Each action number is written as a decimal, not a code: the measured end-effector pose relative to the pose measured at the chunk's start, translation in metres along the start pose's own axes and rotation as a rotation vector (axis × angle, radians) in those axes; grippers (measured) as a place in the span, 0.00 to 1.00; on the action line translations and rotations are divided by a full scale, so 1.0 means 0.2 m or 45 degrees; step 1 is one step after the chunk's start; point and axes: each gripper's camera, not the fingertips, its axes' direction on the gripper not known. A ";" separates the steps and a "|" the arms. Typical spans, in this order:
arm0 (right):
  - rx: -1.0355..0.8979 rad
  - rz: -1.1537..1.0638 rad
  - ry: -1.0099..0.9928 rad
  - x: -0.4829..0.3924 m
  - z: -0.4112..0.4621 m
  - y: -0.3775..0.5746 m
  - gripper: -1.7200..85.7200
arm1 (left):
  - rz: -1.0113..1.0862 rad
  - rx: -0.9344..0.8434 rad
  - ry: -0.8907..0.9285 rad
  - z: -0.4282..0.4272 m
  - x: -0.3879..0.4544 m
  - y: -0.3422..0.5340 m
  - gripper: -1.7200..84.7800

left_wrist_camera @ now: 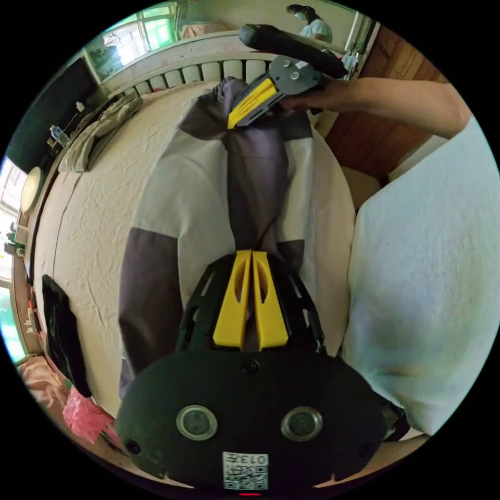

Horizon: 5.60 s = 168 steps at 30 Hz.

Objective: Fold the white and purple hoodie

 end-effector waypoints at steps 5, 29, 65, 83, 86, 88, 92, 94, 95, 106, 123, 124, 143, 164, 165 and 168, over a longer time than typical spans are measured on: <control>-0.018 0.120 -0.211 0.25 0.10 0.04 0.02 | -0.011 -0.011 0.139 0.01 -0.03 0.13 0.02; 0.439 -0.258 -0.439 0.13 -0.27 -0.09 0.02 | -0.813 0.120 -0.149 -0.38 -0.16 0.65 0.02; 0.456 -1.686 -0.911 -1.98 -0.66 -1.67 0.08 | -2.147 0.431 -0.301 -0.40 0.63 2.28 0.16; 0.790 -1.379 -0.875 -0.60 -0.92 -1.21 0.03 | -1.166 0.731 -0.213 -0.97 0.81 1.33 0.02; 0.743 -1.154 -0.809 -0.25 -0.76 -0.94 0.03 | -0.924 0.633 -0.141 -0.84 0.80 0.93 0.03; 0.665 -1.029 -0.763 -0.11 -0.61 -0.80 0.03 | -0.798 0.560 -0.068 -0.72 0.78 0.70 0.03; 0.372 -0.809 -0.642 0.11 -0.16 -0.60 0.03 | -0.575 0.287 -0.006 -0.28 0.73 0.26 0.06; 0.207 -0.767 -0.589 0.19 0.00 -0.55 0.03 | -0.525 0.081 0.087 -0.06 0.71 0.16 0.08; 0.175 -0.728 -0.584 0.26 0.03 -0.53 0.03 | -0.524 0.021 0.170 -0.01 0.70 0.13 0.08; 0.586 -0.444 -0.912 0.53 -0.11 -0.78 0.15 | -0.705 0.482 0.127 -0.59 0.71 0.40 0.10; -0.163 -0.245 -1.350 0.49 0.45 -1.14 0.03 | -1.516 0.584 0.398 -0.20 0.07 1.04 0.10; -0.135 -0.248 -1.343 0.49 0.41 -1.14 0.03 | -1.488 0.626 0.389 -0.25 0.08 1.04 0.10; 0.056 -0.677 -0.665 -0.30 0.31 -1.38 0.02 | -1.340 0.653 0.485 -0.25 0.12 1.19 0.05; 0.166 -0.830 -0.823 -0.73 -0.20 -1.01 0.02 | -1.795 0.701 0.238 -0.51 -0.16 1.80 0.03; 0.268 -0.834 -0.865 -0.70 -0.30 -1.02 0.02 | -1.816 0.657 0.298 -0.48 -0.20 1.82 0.03; 0.452 -0.891 -0.923 -0.72 -0.52 -1.04 0.02 | -1.807 0.509 0.563 -0.30 -0.37 1.85 0.03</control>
